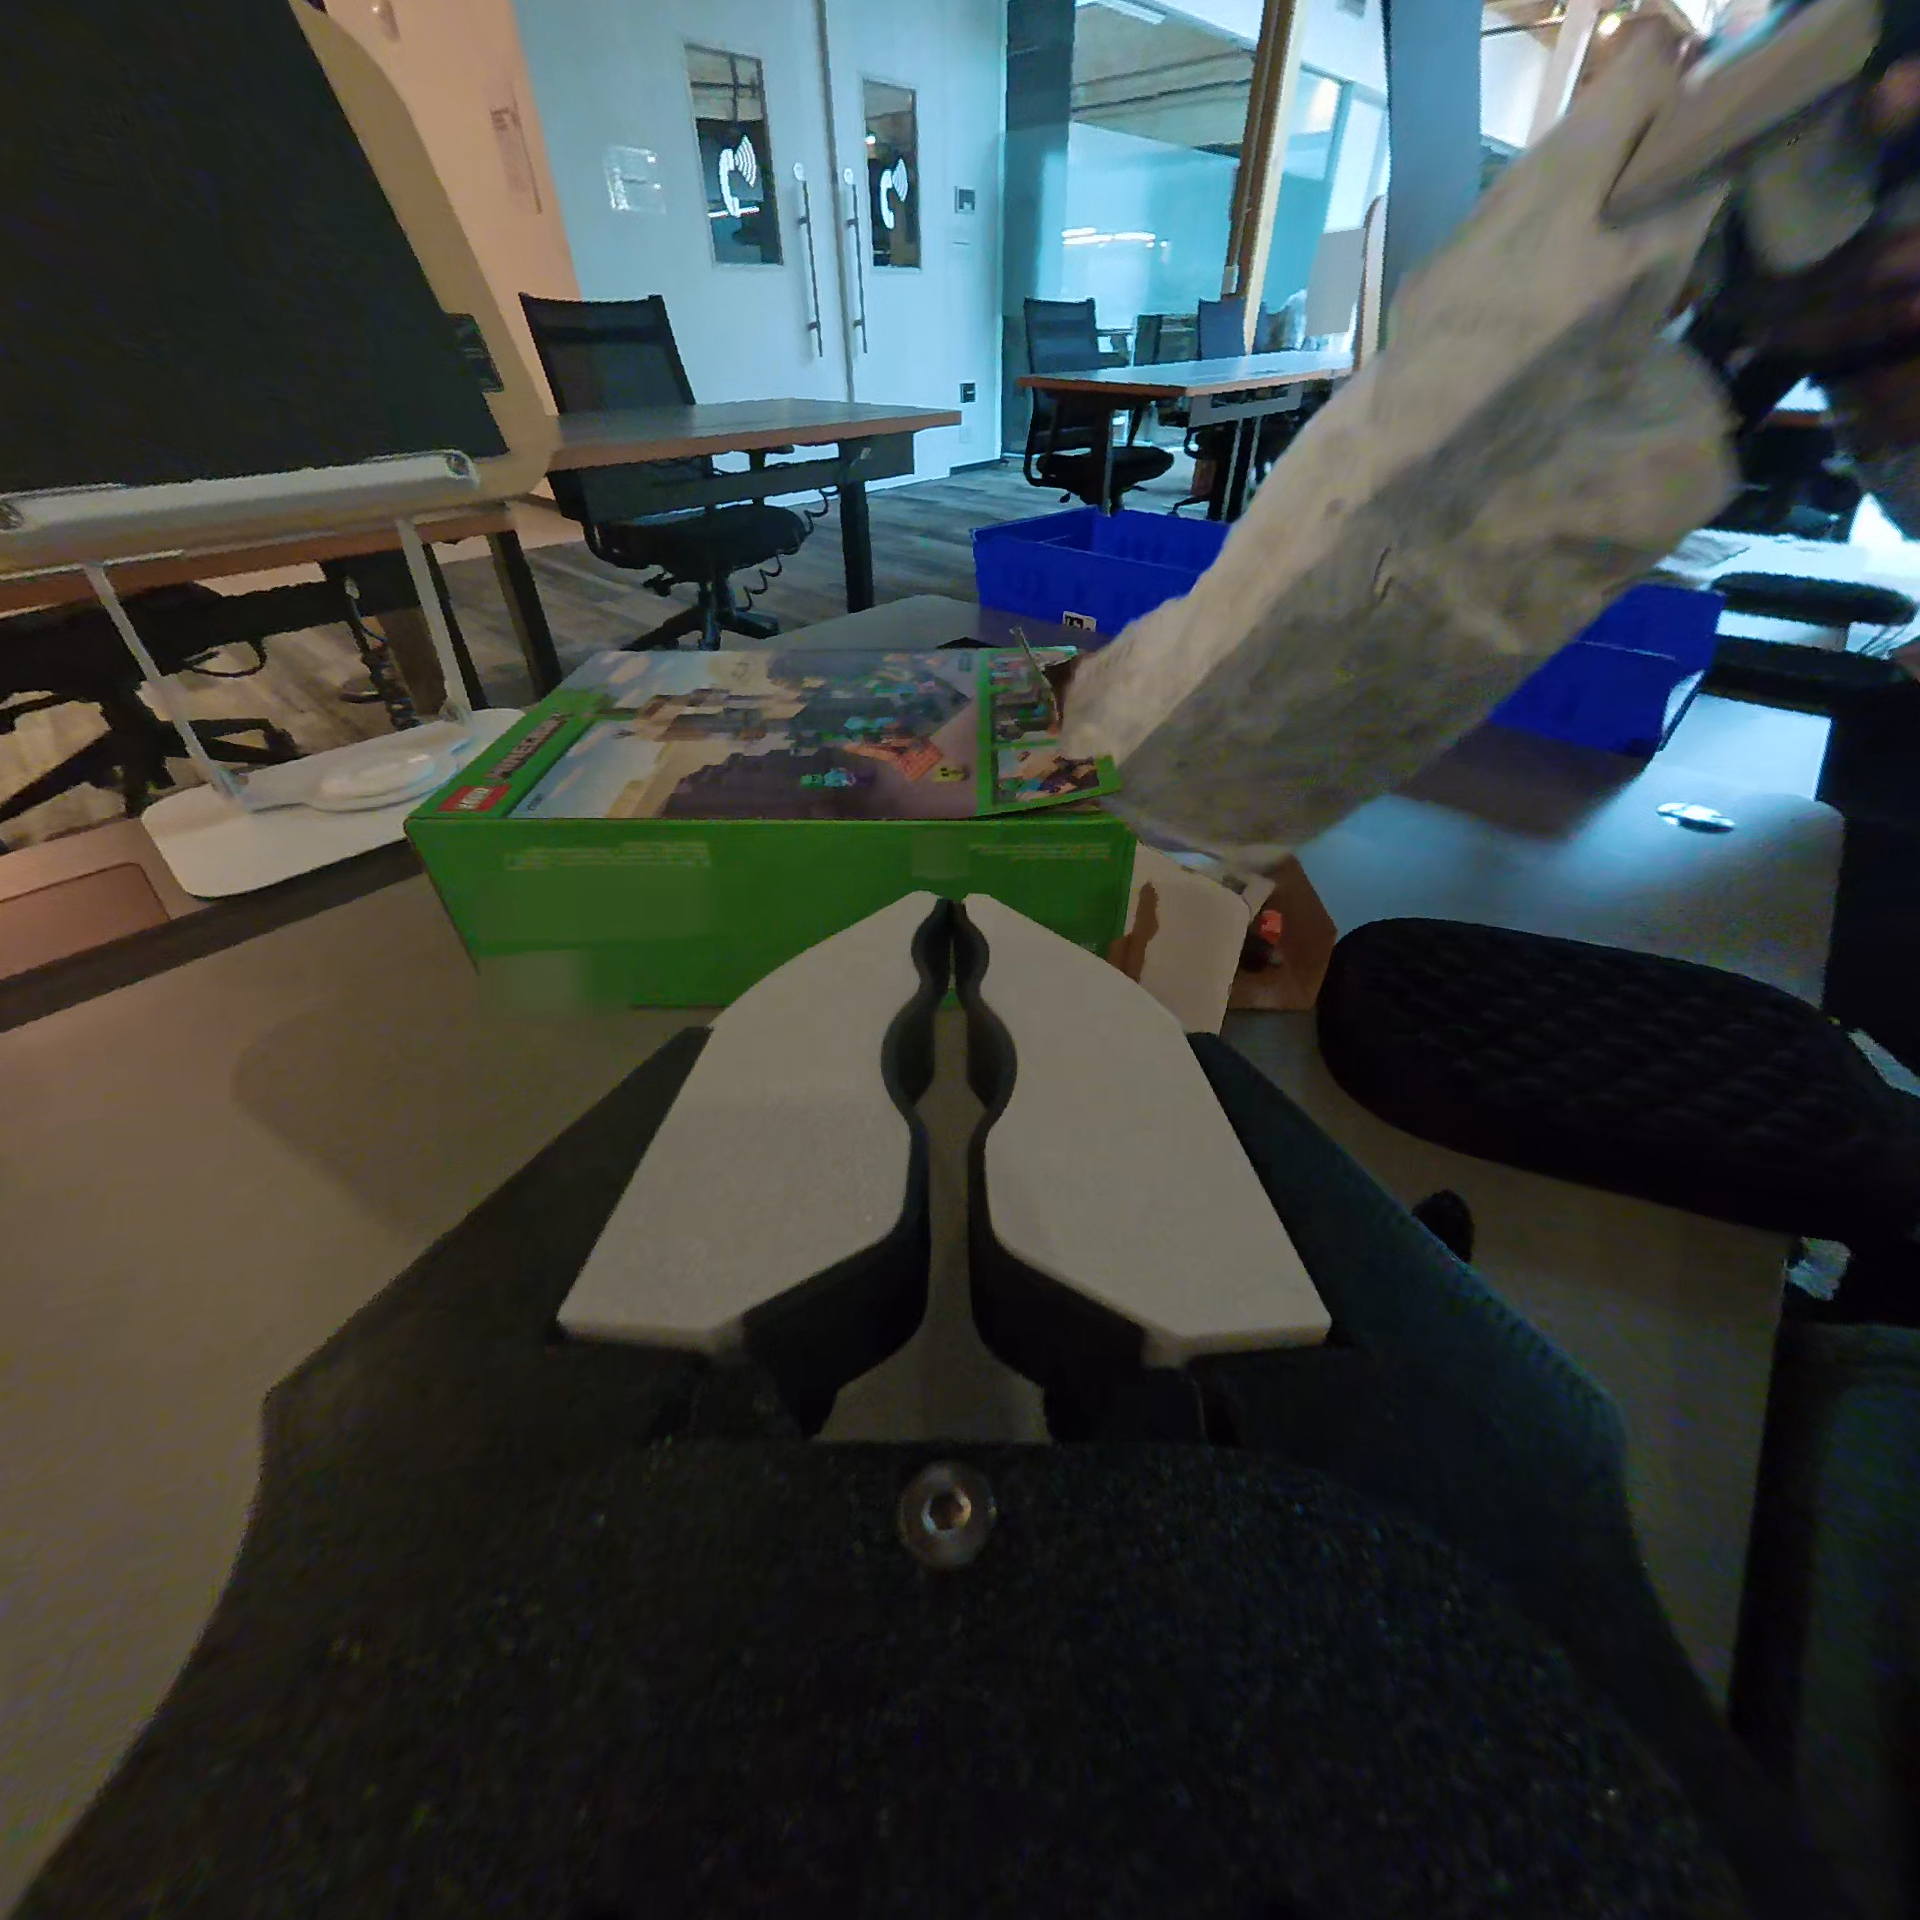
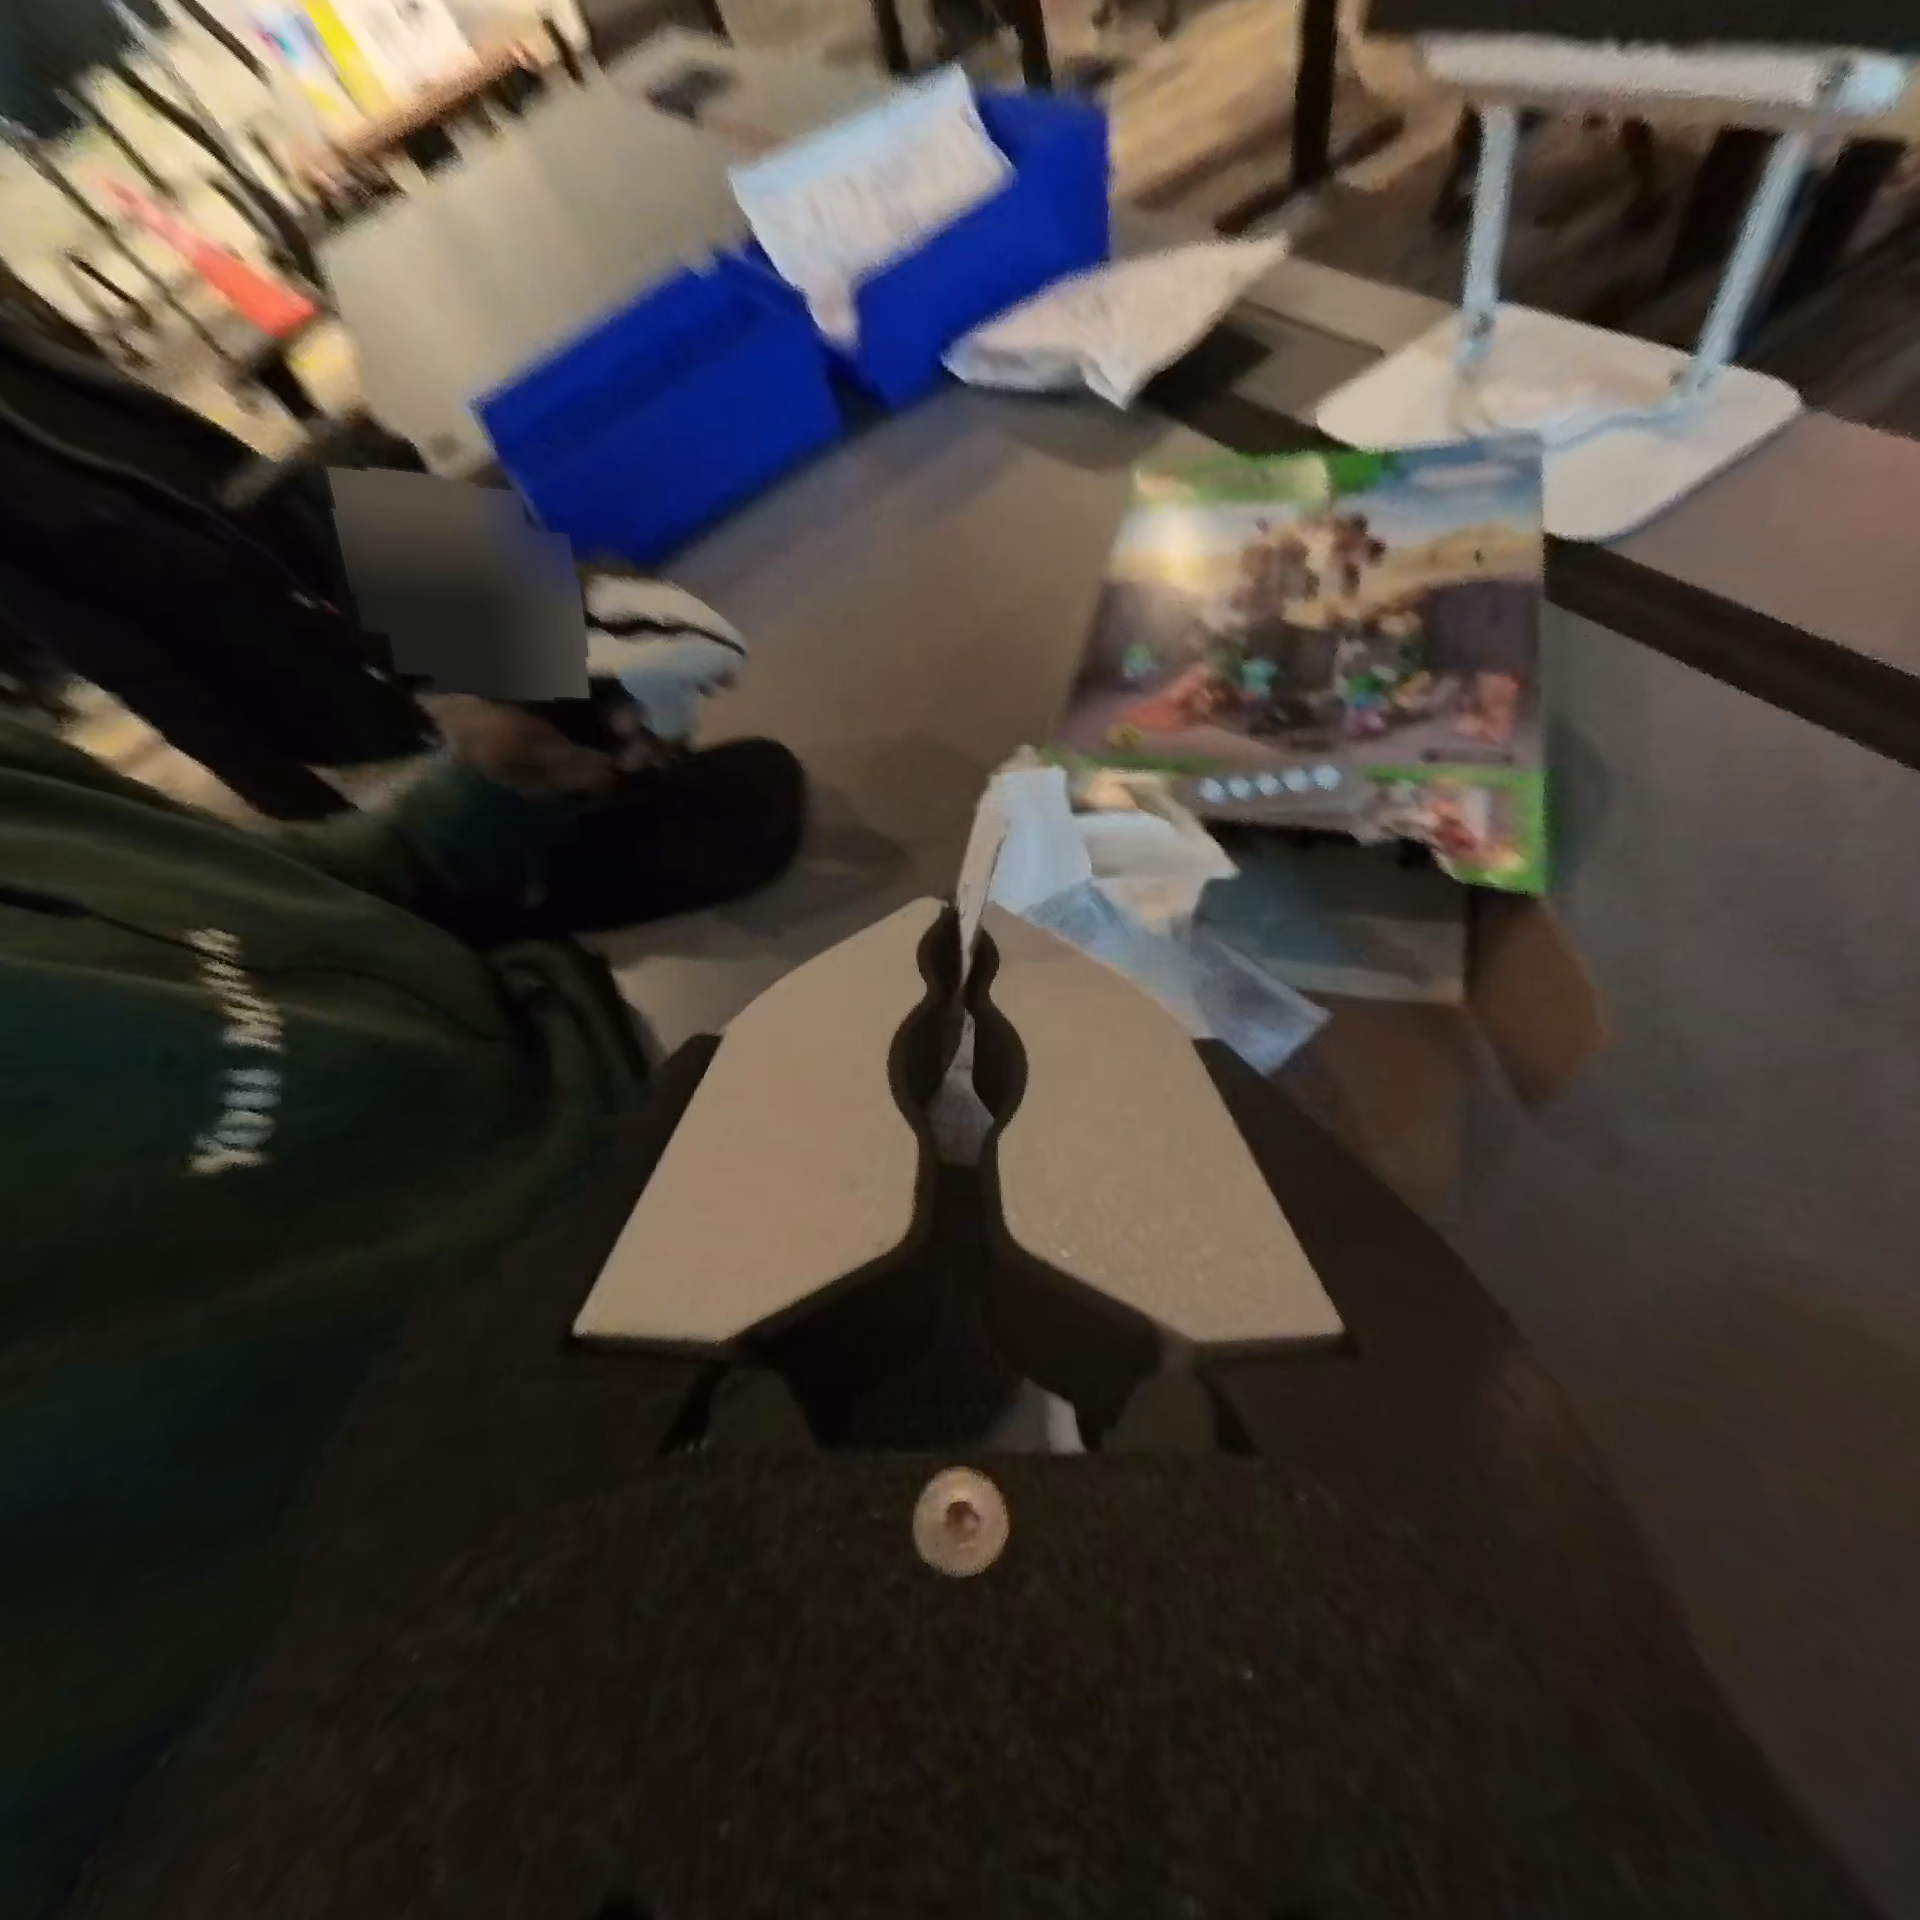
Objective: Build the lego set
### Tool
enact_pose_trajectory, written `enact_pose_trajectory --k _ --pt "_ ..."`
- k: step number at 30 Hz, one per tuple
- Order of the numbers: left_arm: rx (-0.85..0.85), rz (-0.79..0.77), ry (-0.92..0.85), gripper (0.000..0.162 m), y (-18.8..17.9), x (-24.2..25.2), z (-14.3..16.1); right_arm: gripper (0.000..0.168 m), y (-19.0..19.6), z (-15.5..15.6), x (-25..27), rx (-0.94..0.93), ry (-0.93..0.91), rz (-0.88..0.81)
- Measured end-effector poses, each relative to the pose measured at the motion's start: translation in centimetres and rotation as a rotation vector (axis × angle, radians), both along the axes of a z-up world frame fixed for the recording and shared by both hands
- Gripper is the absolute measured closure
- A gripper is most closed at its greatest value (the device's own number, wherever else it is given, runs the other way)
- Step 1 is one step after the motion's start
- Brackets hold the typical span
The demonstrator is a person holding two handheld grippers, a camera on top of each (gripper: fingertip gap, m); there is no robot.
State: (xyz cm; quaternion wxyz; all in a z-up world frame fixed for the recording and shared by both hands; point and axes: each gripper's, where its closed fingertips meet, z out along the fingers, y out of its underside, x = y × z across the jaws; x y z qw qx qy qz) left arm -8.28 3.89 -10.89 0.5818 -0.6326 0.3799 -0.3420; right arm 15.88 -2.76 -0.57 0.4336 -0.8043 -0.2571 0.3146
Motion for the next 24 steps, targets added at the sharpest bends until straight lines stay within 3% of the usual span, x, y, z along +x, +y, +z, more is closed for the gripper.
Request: enact_pose_trajectory --k 13,19,22,24 --pt "0.023 -0.007 -0.016 0.162 -1.4 0.2 0.9 0.168 -1.3 6.8 -5.0 0.128 0.316 0.206" --pt "0.055 0.003 -0.021 0.162 -1.7 0.1 1.6 0.168 0.4 9.6 -7.4 0.234 0.524 0.284" --pt "0.056 0.009 -0.023 0.162 -1.7 -0.1 1.7 0.168 3.1 9.1 -7.5 0.214 0.680 0.293" --pt "0.058 0.019 -0.024 0.162 -1.5 -0.3 1.7 0.168 6.1 6.7 -7.4 0.153 0.734 0.254"
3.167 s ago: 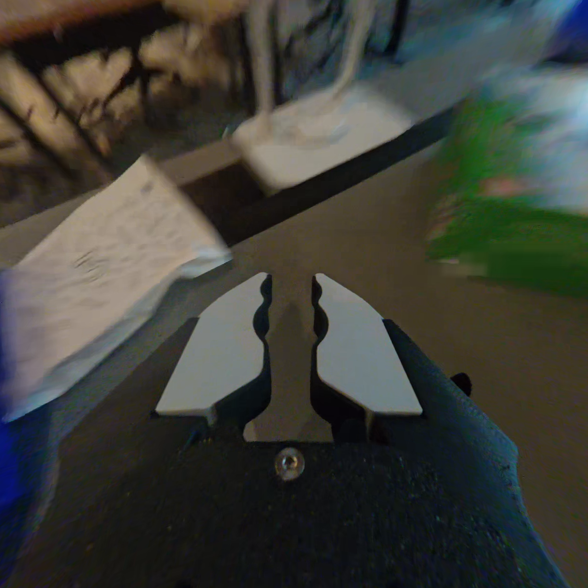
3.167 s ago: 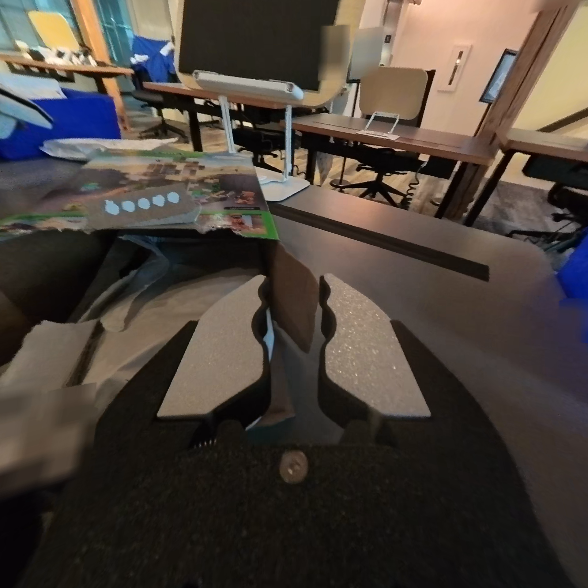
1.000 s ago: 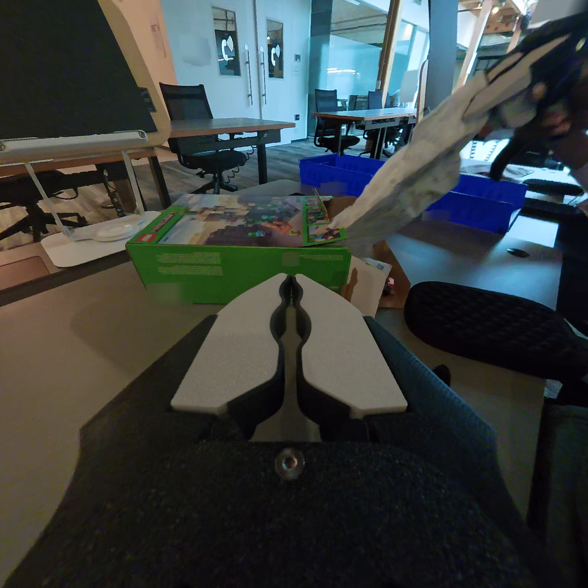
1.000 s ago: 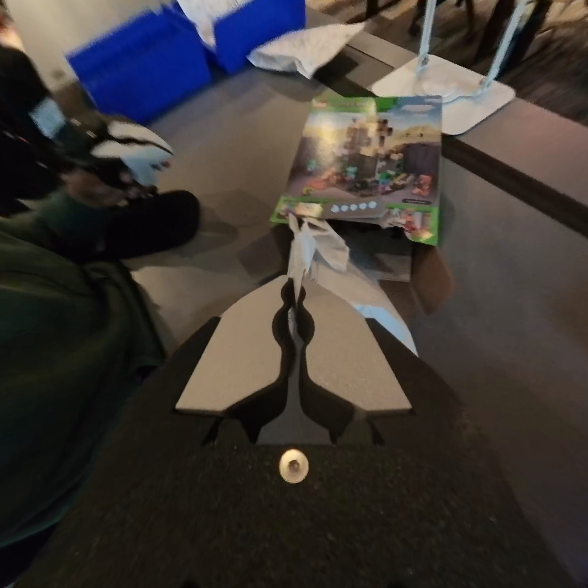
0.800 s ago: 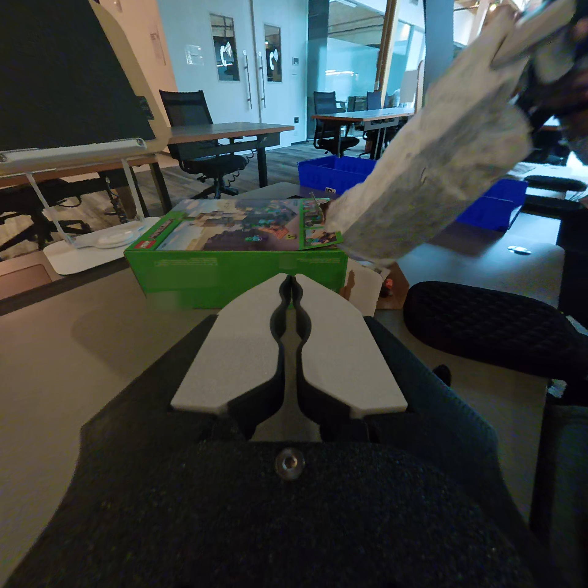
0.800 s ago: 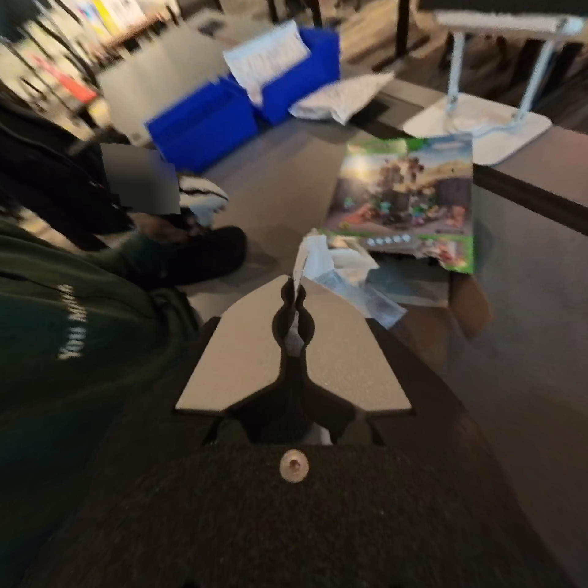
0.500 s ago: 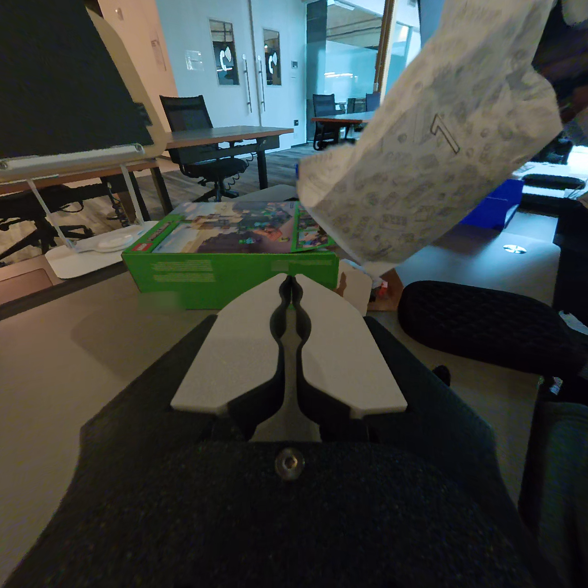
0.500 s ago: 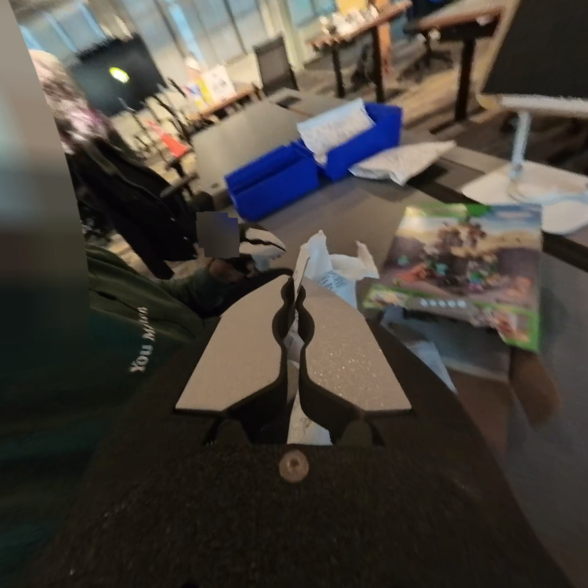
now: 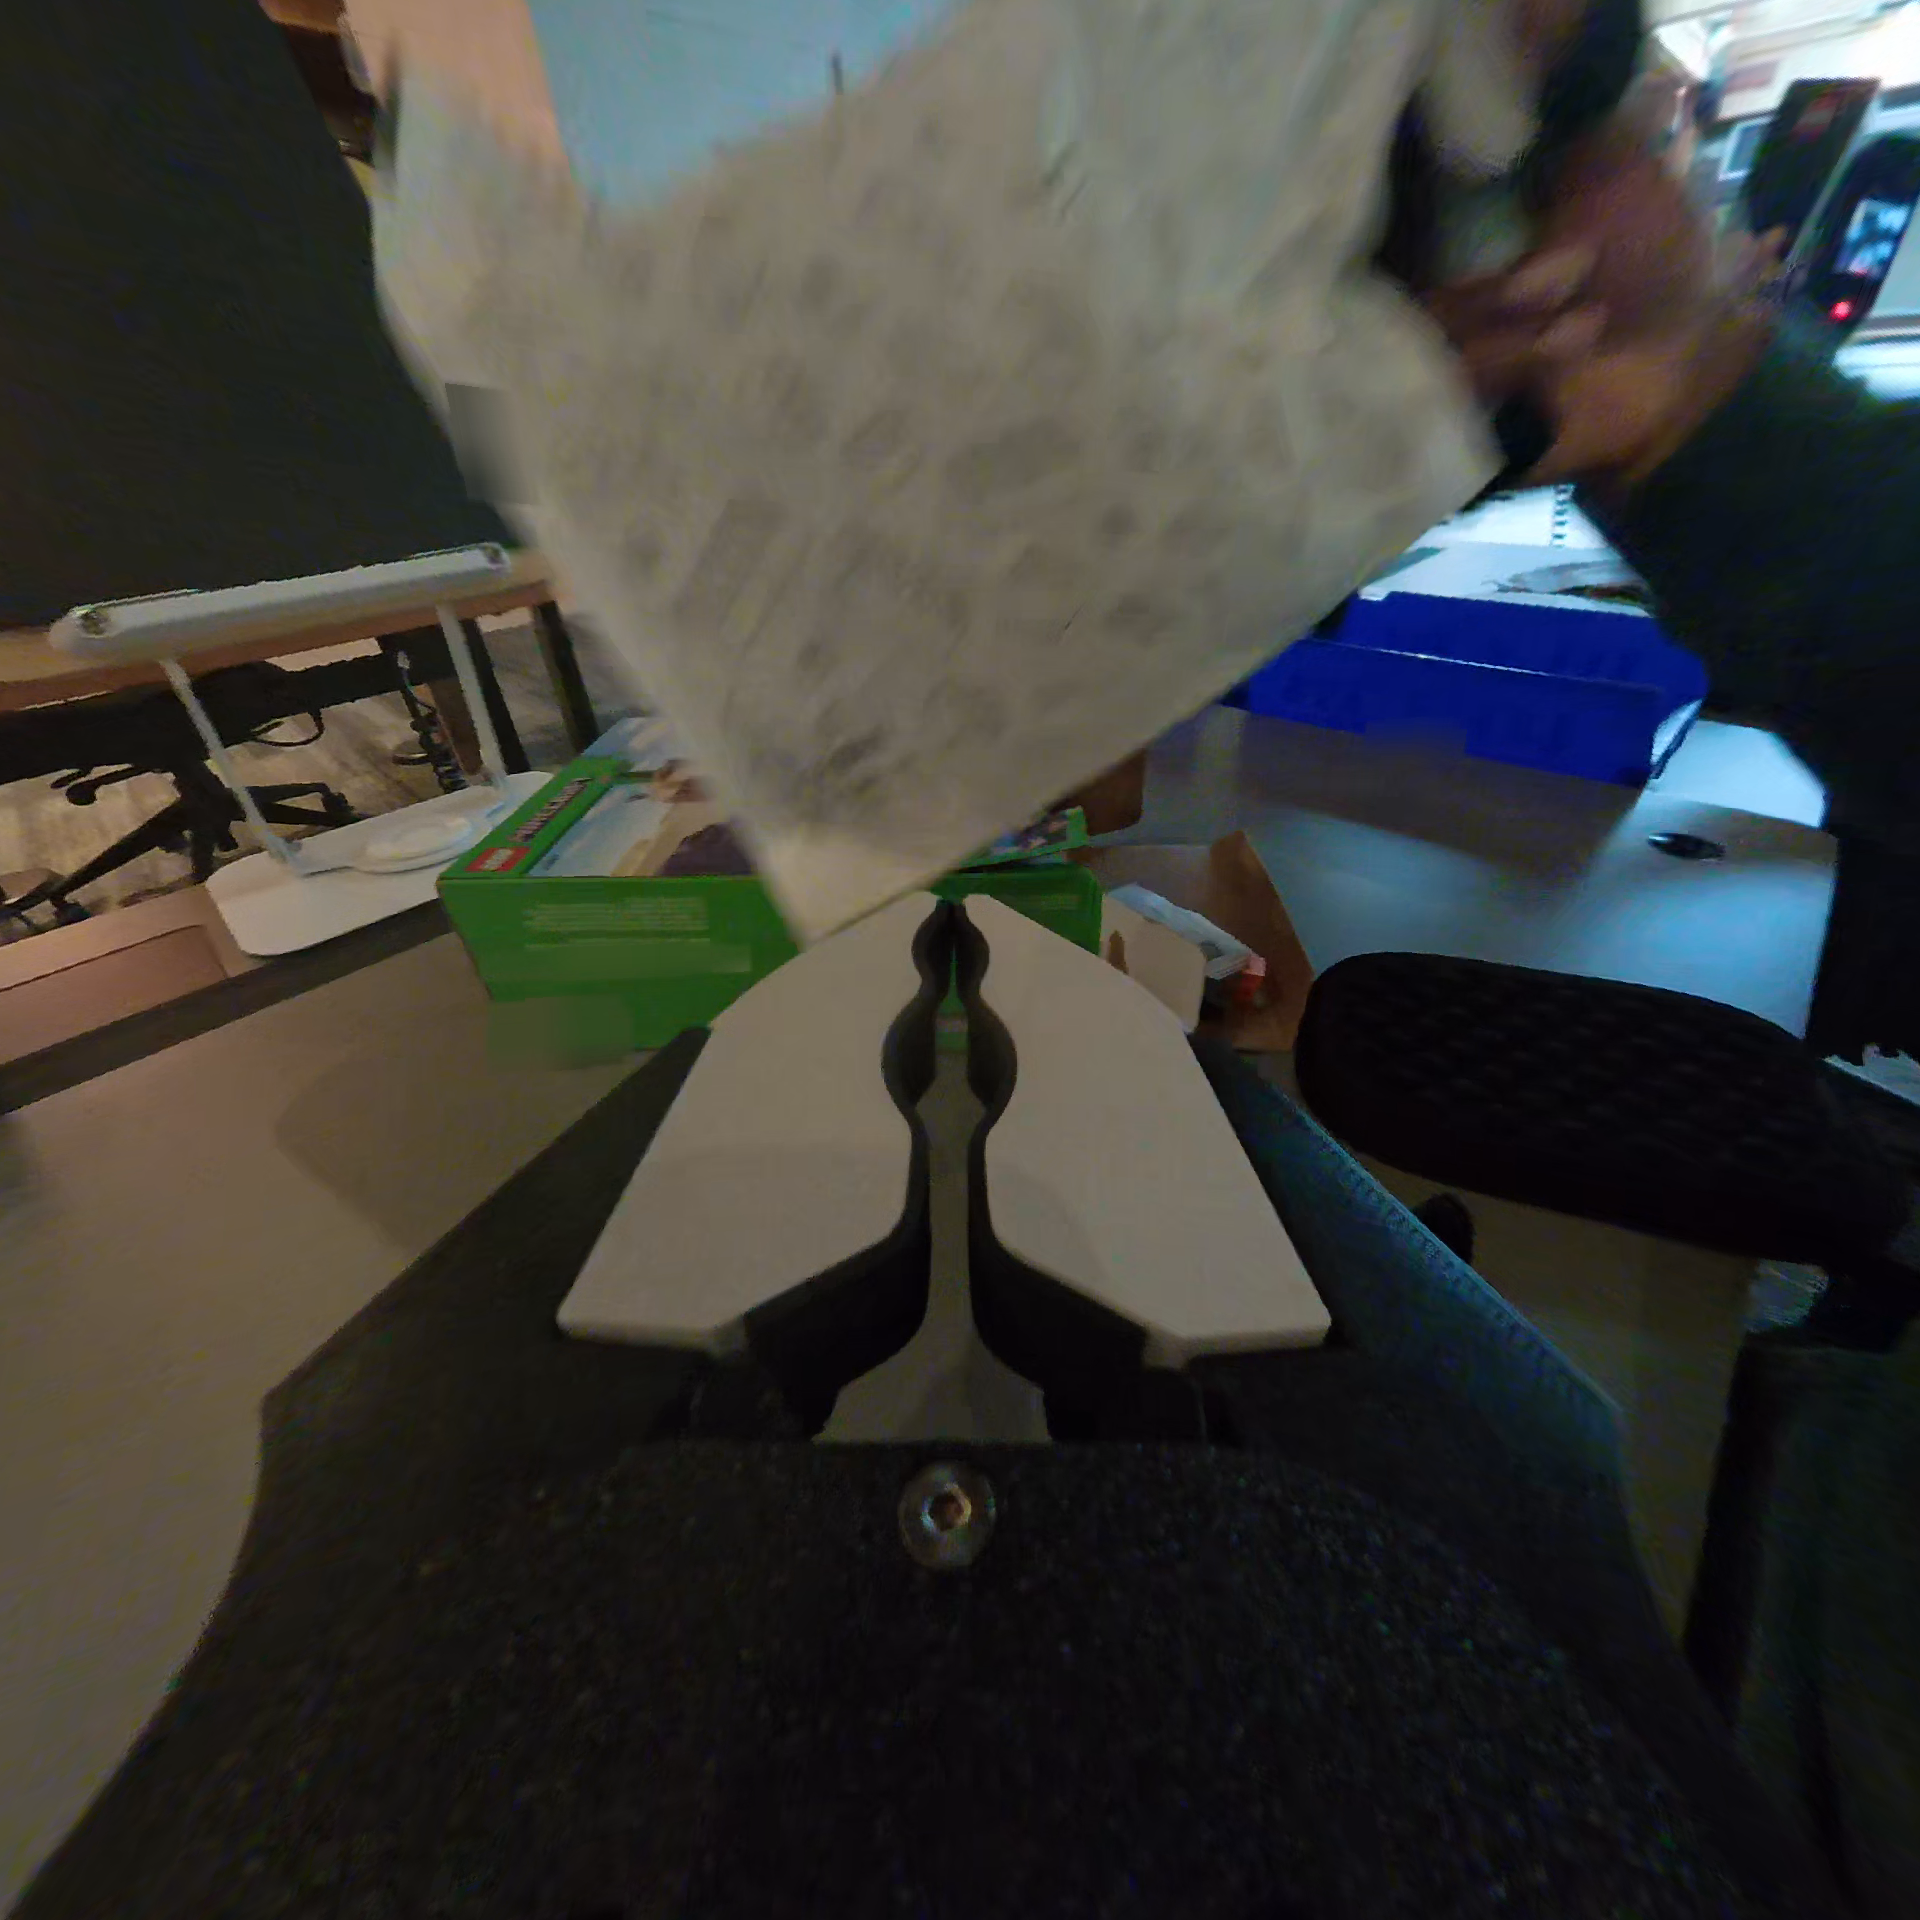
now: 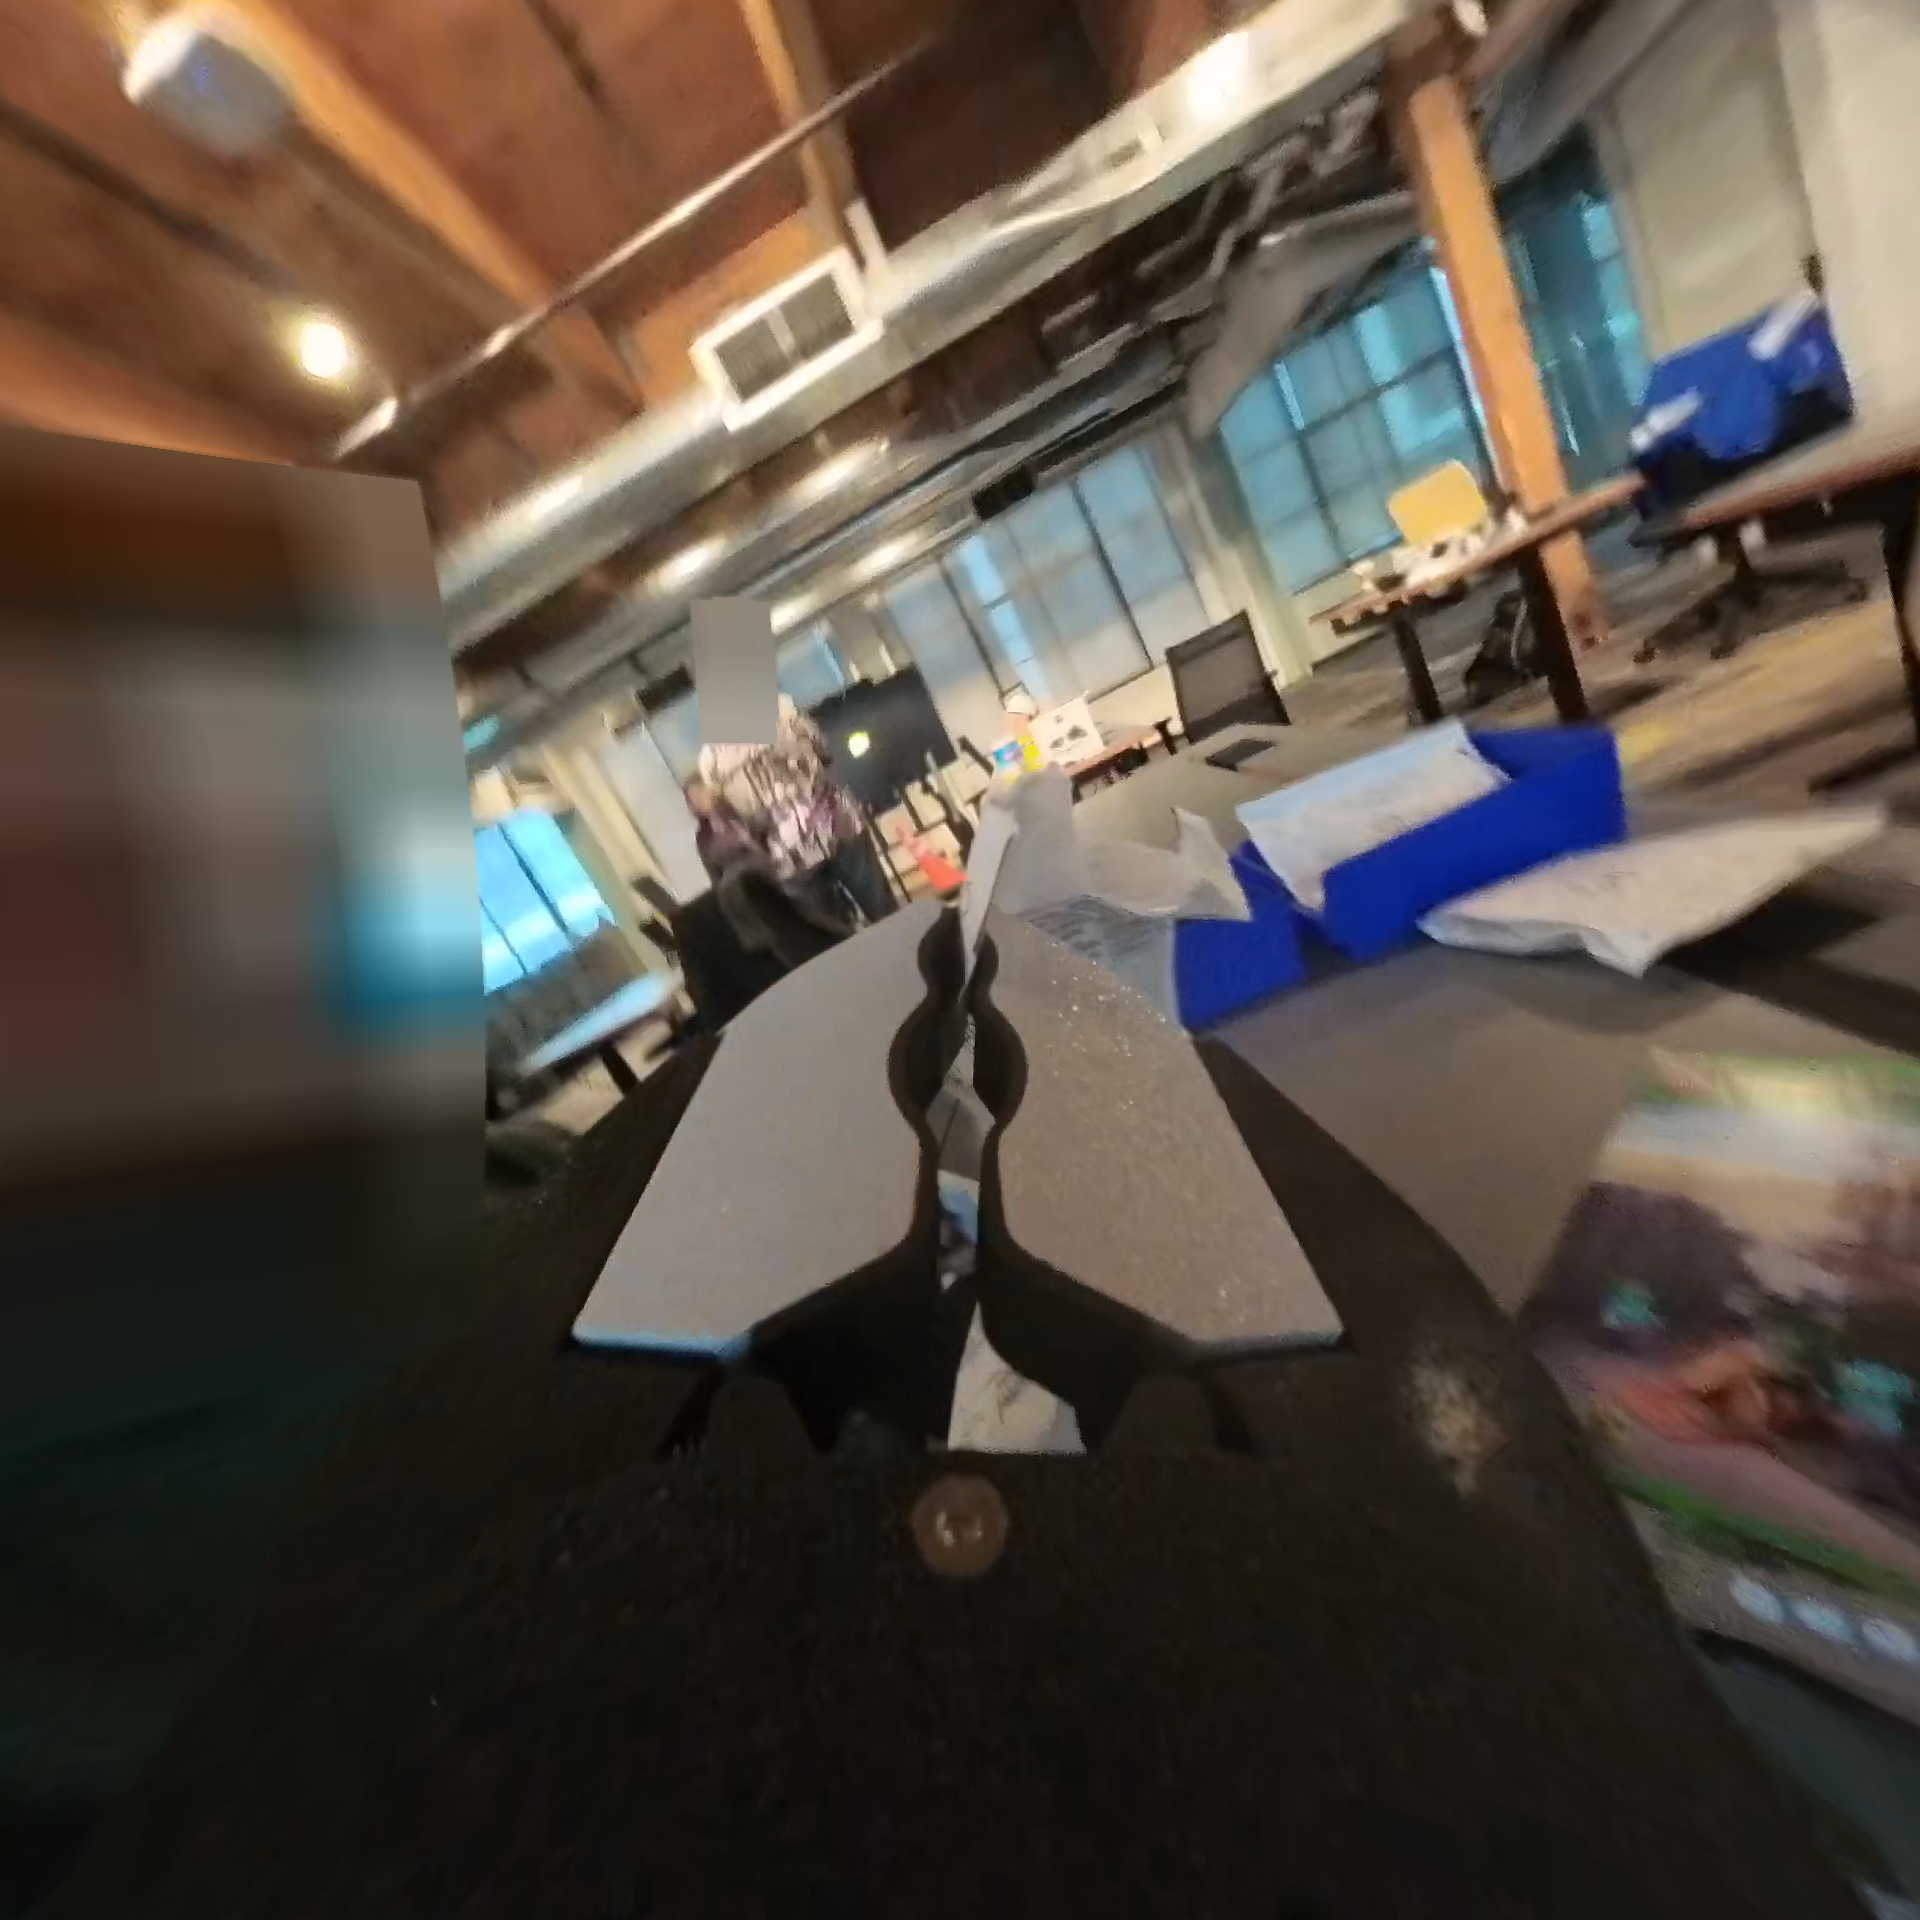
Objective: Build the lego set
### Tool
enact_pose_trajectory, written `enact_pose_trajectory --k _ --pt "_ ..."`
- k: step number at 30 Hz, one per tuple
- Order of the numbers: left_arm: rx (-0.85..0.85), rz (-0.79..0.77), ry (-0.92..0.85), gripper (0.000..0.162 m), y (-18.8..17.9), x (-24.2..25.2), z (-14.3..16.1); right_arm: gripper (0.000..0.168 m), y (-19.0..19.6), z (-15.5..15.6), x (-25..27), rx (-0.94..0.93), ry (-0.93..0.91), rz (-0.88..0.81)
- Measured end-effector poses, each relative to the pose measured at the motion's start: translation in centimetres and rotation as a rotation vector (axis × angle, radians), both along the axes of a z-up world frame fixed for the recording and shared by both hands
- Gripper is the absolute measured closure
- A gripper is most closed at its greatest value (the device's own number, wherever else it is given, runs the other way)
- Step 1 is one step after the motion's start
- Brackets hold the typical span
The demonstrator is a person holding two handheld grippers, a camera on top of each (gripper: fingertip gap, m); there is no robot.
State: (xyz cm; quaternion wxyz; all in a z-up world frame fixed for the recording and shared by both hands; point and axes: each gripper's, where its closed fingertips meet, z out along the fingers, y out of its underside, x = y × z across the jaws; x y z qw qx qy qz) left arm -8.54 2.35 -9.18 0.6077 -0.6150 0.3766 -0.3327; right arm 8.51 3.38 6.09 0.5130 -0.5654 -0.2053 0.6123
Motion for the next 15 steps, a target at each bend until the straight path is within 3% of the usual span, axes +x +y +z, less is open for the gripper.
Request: enact_pose_trajectory --k 4,6,9,15 --pt "-0.021 0.052 0.014 0.162 0.9 -0.4 -0.4 0.168 5.9 -8.2 0.6 -0.199 -0.030 -0.033" --pt "-0.047 0.078 0.019 0.162 1.4 -0.4 -0.7 0.168 7.5 -10.8 1.2 -0.233 -0.032 -0.048" --pt "-0.070 0.096 0.032 0.162 1.6 0.2 -1.2 0.168 8.5 -12.6 2.2 -0.173 -0.109 -0.096" --pt "-0.092 0.095 0.080 0.162 1.2 2.1 -2.5 0.168 7.4 -12.4 1.8 0.031 -0.274 -0.123"
